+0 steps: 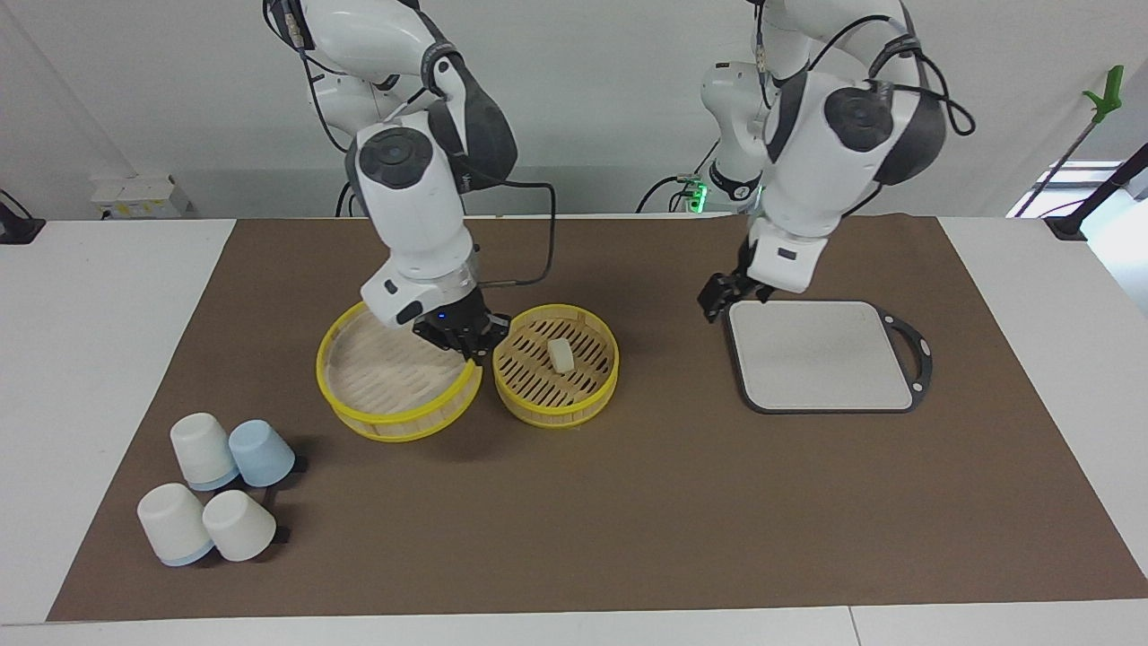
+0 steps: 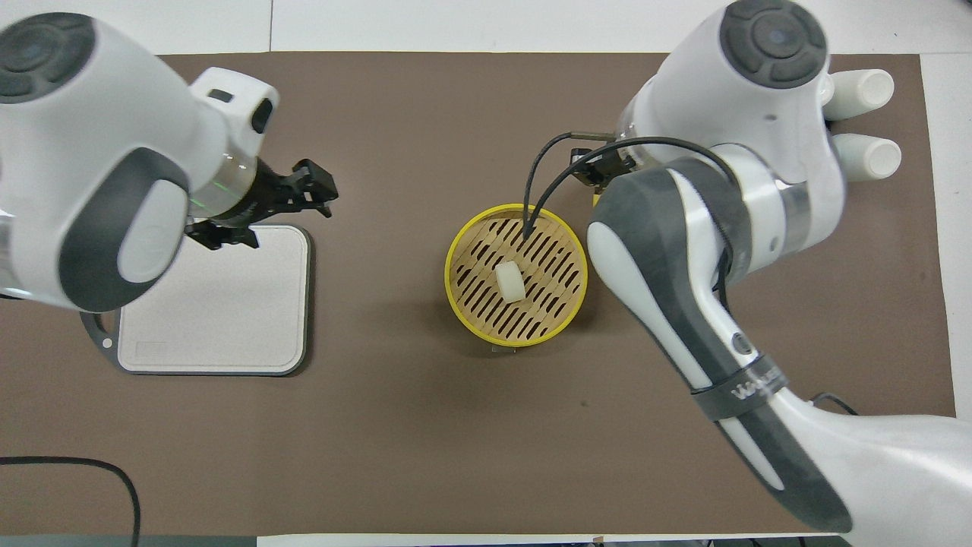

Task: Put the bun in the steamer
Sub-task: 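Retract the left gripper while the right gripper brings the lid over the steamer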

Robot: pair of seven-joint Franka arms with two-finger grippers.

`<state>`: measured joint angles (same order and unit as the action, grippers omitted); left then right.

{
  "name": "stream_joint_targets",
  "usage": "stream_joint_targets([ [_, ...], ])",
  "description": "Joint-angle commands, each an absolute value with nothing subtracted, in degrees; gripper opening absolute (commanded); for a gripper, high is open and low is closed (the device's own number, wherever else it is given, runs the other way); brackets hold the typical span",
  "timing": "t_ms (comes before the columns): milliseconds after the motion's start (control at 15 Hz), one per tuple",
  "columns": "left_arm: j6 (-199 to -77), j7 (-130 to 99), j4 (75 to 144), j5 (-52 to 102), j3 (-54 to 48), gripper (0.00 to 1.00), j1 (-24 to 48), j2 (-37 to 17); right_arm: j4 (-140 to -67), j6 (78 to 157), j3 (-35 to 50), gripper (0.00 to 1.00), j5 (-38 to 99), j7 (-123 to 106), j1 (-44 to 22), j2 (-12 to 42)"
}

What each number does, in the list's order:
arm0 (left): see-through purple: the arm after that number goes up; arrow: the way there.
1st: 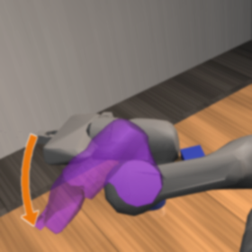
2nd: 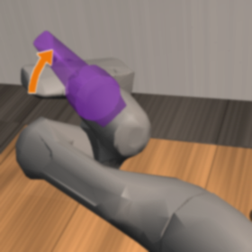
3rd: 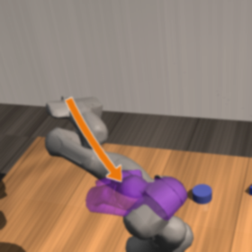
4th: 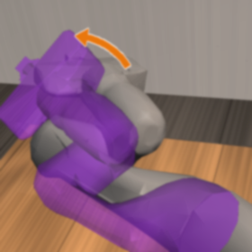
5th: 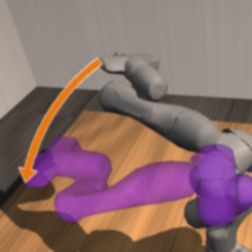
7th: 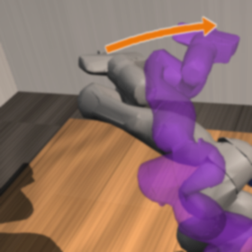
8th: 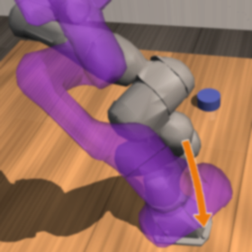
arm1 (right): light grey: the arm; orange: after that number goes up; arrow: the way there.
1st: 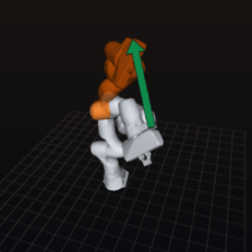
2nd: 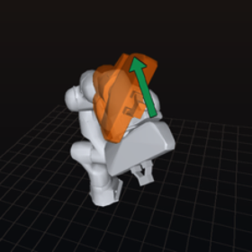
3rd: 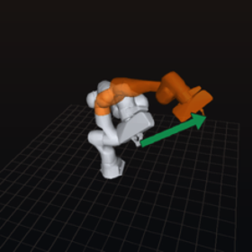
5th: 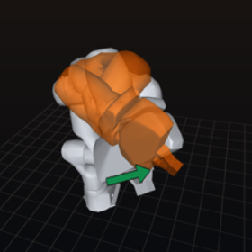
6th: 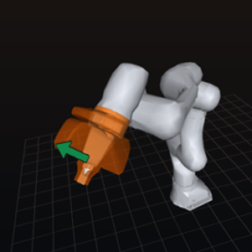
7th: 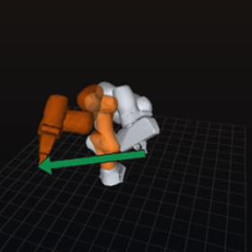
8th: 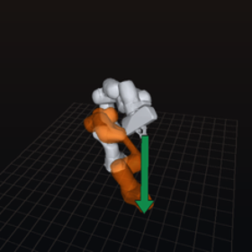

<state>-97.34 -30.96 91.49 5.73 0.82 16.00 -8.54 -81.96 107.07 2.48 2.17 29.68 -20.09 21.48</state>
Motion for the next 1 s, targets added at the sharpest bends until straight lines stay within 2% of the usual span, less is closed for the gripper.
stream_joint_targets([
  [0,-95.5,-19.6,94.0,5.4,-0.1,1.00,8.6,-5.4,-82.3,109.4,2.4,0.00,0.3,35.7,-23.9,23.1],
  [333,-94.5,-3.3,94.0,1.2,-0.1,1.00,0.5,-4.8,-79.6,111.2,2.5,0.00,0.9,48.0,-29.6,28.0],
  [667,-94.0,-2.5,93.5,-0.6,-0.1,1.00,0.4,-4.8,-76.7,111.5,2.7,0.00,1.8,54.7,-33.0,31.3],
  [933,-91.5,-2.4,93.3,-0.6,-0.1,1.00,0.7,-2.8,-75.6,113.5,2.7,0.00,1.8,56.9,-34.6,33.0],
])
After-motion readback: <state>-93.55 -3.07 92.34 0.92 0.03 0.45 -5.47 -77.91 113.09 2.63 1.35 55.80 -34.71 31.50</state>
